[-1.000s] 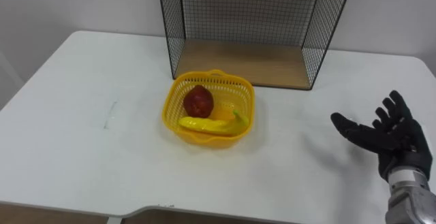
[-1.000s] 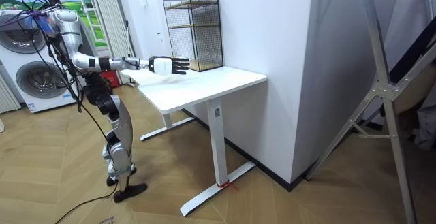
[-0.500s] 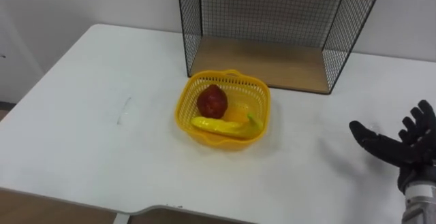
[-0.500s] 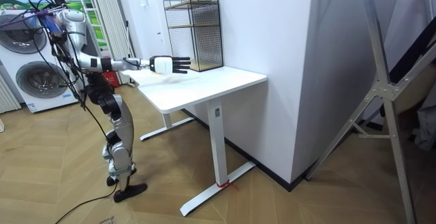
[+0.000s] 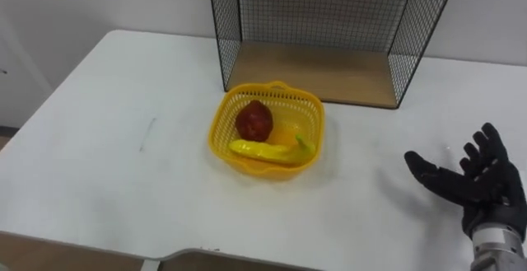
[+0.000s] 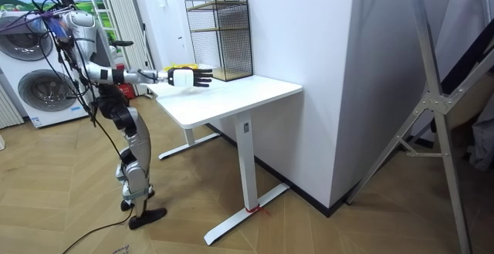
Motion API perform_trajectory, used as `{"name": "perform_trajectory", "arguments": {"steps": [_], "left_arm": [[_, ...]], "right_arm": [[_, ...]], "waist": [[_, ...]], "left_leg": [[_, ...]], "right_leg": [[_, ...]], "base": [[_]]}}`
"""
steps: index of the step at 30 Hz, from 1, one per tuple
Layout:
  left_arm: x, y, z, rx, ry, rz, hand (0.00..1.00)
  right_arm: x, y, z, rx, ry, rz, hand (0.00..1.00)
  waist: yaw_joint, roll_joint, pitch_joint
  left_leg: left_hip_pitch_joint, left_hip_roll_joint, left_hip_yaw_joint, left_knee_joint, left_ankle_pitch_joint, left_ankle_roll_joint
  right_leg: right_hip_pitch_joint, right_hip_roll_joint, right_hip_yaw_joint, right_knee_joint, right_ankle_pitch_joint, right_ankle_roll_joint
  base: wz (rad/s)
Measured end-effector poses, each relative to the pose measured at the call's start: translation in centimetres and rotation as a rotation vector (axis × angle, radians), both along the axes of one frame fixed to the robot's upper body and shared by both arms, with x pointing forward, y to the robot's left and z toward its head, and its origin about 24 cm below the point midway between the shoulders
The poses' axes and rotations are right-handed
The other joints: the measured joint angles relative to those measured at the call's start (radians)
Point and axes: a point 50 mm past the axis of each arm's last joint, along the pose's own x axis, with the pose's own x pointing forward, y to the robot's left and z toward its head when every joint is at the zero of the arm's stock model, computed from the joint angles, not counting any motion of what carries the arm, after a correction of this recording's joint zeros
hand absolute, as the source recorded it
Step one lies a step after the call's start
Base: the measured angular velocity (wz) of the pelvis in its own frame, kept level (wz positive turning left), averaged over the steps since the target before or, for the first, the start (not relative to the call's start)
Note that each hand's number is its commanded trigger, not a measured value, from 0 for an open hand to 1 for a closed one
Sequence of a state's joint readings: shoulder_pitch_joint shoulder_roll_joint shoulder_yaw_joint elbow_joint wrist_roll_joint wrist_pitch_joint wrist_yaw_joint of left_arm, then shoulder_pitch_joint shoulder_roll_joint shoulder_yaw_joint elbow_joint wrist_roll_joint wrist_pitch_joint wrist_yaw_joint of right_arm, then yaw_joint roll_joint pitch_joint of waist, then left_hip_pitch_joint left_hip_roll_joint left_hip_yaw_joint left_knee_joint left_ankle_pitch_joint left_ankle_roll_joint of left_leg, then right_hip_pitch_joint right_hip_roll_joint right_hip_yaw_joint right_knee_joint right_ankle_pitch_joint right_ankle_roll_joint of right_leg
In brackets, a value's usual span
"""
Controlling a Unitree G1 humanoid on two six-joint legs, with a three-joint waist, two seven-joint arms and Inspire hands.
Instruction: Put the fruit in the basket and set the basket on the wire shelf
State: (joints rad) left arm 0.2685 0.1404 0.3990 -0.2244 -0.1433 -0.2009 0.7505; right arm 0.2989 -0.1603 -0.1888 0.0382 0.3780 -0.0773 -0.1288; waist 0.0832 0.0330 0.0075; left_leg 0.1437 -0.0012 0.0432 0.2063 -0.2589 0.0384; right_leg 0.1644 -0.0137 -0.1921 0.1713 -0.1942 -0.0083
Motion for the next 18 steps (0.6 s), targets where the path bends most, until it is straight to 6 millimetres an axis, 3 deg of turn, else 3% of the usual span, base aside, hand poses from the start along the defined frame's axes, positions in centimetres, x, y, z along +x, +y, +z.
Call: {"name": "perform_trajectory", "arguments": {"steps": [4,10,13,18], "left_arm": [[1.8,-2.5,-1.1,-0.089,0.012,-0.233,0.00],[3.8,-6.7,-2.5,-0.175,0.044,-0.602,0.00],[4.3,-8.1,-2.7,-0.187,0.048,-0.733,0.00],[4.5,-8.8,-2.8,-0.201,0.041,-0.826,0.00]], "right_arm": [[0.2,1.1,-0.9,0.029,0.025,0.056,0.00],[2.3,3.6,-0.2,0.046,-0.031,0.169,0.00],[2.9,3.9,0.3,0.044,-0.067,0.192,0.00],[3.2,4.1,0.5,0.080,-0.091,0.213,0.00]], "waist": [[-0.024,-0.016,0.0063],[-0.055,-0.026,0.0046],[-0.058,-0.027,0.0037],[-0.073,-0.026,0.0032]], "left_leg": [[-0.003,0.000,0.008,0.000,0.000,0.000],[-0.015,0.000,0.009,0.010,0.000,0.001],[-0.018,0.000,0.011,0.015,0.000,0.001],[-0.017,0.004,0.013,0.015,0.000,0.000]], "right_leg": [[-0.003,0.002,0.001,0.000,0.000,0.000],[-0.015,0.001,0.001,0.000,0.000,0.000],[-0.021,0.000,0.005,0.000,0.000,0.000],[-0.021,-0.001,0.007,-0.001,0.000,0.000]], "base": [[-0.04],[0.01],[-0.04],[0.00]]}}
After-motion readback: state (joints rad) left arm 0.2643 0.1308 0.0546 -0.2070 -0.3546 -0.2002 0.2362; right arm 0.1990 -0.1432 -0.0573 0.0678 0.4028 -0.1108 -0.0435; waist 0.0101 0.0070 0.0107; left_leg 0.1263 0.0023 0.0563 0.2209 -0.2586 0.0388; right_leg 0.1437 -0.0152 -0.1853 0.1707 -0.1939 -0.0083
